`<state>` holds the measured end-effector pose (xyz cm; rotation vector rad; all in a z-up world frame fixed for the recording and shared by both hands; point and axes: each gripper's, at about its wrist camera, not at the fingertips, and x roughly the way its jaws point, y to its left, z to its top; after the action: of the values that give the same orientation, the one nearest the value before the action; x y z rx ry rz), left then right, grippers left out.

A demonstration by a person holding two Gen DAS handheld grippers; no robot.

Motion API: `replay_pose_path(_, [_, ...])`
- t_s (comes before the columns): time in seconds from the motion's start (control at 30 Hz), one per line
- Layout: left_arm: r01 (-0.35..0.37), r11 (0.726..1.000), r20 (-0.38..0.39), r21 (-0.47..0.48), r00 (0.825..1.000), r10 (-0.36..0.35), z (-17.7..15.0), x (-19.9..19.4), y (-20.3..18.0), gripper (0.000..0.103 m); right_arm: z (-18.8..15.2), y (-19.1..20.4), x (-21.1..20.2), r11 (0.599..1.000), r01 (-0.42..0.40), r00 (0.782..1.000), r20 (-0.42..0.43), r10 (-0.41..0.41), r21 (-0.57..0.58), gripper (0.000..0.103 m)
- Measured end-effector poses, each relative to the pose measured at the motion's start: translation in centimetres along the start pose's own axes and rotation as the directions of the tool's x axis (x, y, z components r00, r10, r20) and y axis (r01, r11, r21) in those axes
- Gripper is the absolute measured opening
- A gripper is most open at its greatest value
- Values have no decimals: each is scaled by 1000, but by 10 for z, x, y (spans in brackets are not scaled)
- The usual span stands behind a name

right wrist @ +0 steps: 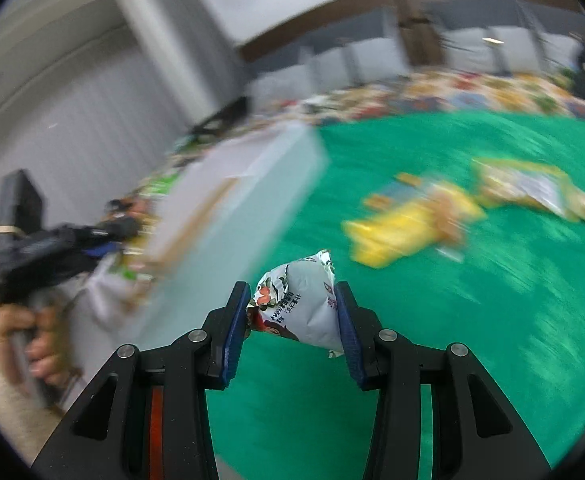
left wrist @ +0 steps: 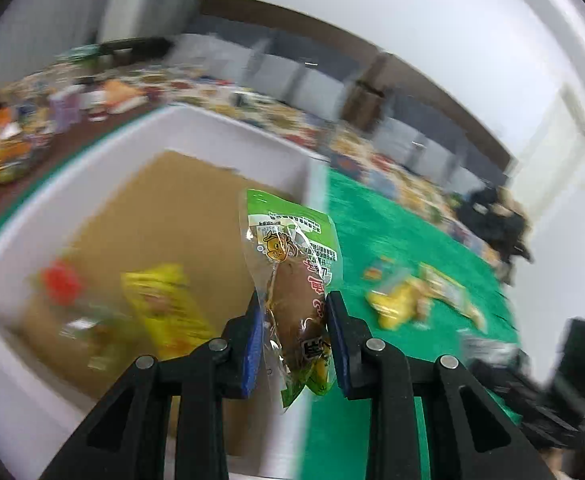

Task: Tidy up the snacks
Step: 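Carry both packets over the white box and open both tools to release them, then withdraw both tools from the box back over the bed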

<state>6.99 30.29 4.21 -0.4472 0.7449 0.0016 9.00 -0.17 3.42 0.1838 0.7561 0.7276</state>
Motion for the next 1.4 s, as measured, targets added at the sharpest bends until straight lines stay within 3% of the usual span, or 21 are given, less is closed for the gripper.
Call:
replay_pose_path(0.13, [-149,989,-26,-11,989,149,9,3,54,29,30,79,48,985,-138,989,-69,132,-100,46])
replay_pose_path(0.23, [-236,972,-55,4,970,235,6,8,81,29,34,117,84,969,-196,974,-143,176,-147,49])
replay_pose_path(0.27, [-267,964,-60,4,962,267,3,8,88,32,32,127,99,965,-209,966,-189,178,-157,52])
replay_pose_path(0.3, [-277,961,-63,3,959,276,0,7,93,46,30,133,111,964,-216,957,-231,177,-156,55])
replay_pose_path(0.33, [-289,957,-64,0,956,288,-1,6,96,57,28,136,121,965,-218,949,-264,174,-148,65])
replay_pose_path(0.37, [-299,954,-51,-7,953,299,-4,2,98,75,25,136,127,969,-208,947,-277,164,-136,66])
replay_pose_path(0.4, [-305,952,-31,-13,952,304,-7,-4,100,83,24,133,128,972,-198,948,-277,158,-125,66])
replay_pose_path(0.53, [-265,964,22,-15,964,265,-14,-20,82,85,13,96,108,984,-136,966,-236,106,-114,69])
replay_pose_path(0.6, [-217,976,37,6,975,217,-17,-20,59,86,1,58,90,989,-43,978,-209,13,-140,71])
replay_pose_path(0.67, [-168,985,43,36,985,167,-17,-19,31,88,-16,20,77,979,84,973,-199,-121,-186,71])
replay_pose_path(0.7, [-137,989,41,58,990,134,-20,-16,14,90,-26,-3,69,965,156,959,-201,-199,-213,71])
replay_pose_path(0.8, [-42,988,13,145,999,41,-34,-1,-47,95,-53,-71,41,900,343,892,-209,-402,-268,71])
replay_pose_path(0.9, [47,966,-75,254,997,-29,-59,35,-114,100,-68,-132,9,847,486,832,-184,-524,-217,71])
replay_pose_path(1.0, [62,940,-150,335,989,-12,-85,77,-159,100,-79,-178,-29,786,613,776,-125,-618,-82,71])
replay_pose_path(1.1, [33,919,-189,393,981,46,-111,127,-191,100,-83,-205,-48,709,705,706,-99,-702,-3,71])
replay_pose_path(1.23, [4,916,-205,400,975,86,-126,174,-210,100,-67,-223,-55,692,722,690,-79,-719,2,71])
replay_pose_path(1.33, [-30,915,-202,403,972,121,-134,198,-212,100,-65,-222,-55,680,732,678,-61,-732,-22,78])
replay_pose_path(1.4, [-44,912,-199,408,970,137,-139,211,-214,100,-64,-227,-48,688,726,684,-86,-724,-18,78])
